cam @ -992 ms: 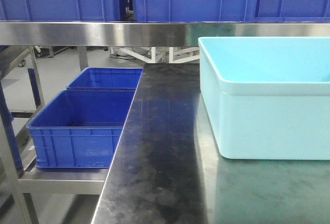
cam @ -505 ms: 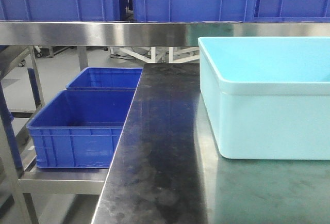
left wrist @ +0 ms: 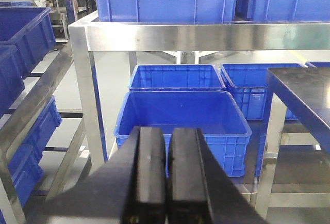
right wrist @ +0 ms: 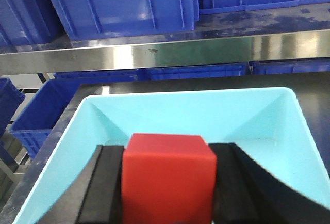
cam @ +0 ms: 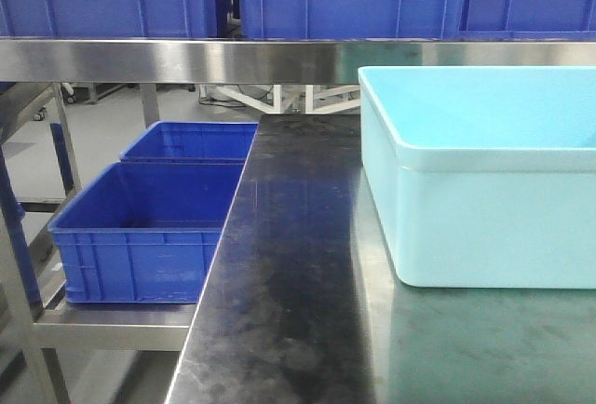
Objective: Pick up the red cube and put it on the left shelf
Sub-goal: 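Lift the red cube up out of the tub with the right gripper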
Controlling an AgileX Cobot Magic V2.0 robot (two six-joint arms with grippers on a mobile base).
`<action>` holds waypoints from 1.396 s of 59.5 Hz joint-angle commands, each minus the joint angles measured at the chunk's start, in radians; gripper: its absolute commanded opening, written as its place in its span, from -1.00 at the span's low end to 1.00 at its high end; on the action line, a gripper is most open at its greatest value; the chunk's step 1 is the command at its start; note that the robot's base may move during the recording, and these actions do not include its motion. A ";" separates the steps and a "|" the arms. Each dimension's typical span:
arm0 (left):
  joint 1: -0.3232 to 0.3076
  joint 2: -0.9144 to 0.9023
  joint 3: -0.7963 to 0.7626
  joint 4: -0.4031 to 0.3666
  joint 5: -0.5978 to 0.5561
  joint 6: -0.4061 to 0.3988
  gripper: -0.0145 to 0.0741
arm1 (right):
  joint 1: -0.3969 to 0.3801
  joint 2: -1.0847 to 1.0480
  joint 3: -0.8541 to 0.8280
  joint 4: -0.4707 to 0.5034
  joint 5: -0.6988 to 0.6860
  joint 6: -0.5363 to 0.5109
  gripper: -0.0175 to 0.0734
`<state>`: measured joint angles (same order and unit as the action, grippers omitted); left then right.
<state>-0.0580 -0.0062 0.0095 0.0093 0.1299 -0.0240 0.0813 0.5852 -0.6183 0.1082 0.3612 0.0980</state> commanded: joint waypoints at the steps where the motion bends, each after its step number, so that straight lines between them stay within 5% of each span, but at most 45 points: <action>1: -0.004 -0.014 0.023 -0.003 -0.090 -0.001 -0.44 | 0.000 -0.002 -0.031 0.006 -0.059 -0.006 -0.49; 22: -0.004 -0.014 0.023 -0.003 -0.090 -0.001 -0.44 | 0.000 -0.002 -0.030 0.006 0.078 -0.006 -0.49; 83: -0.004 -0.014 0.023 -0.003 -0.090 -0.001 -0.44 | 0.000 -0.002 -0.030 0.006 0.083 -0.006 -0.49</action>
<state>-0.0580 -0.0062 0.0095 0.0093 0.1299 -0.0240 0.0813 0.5852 -0.6183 0.1082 0.5147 0.0980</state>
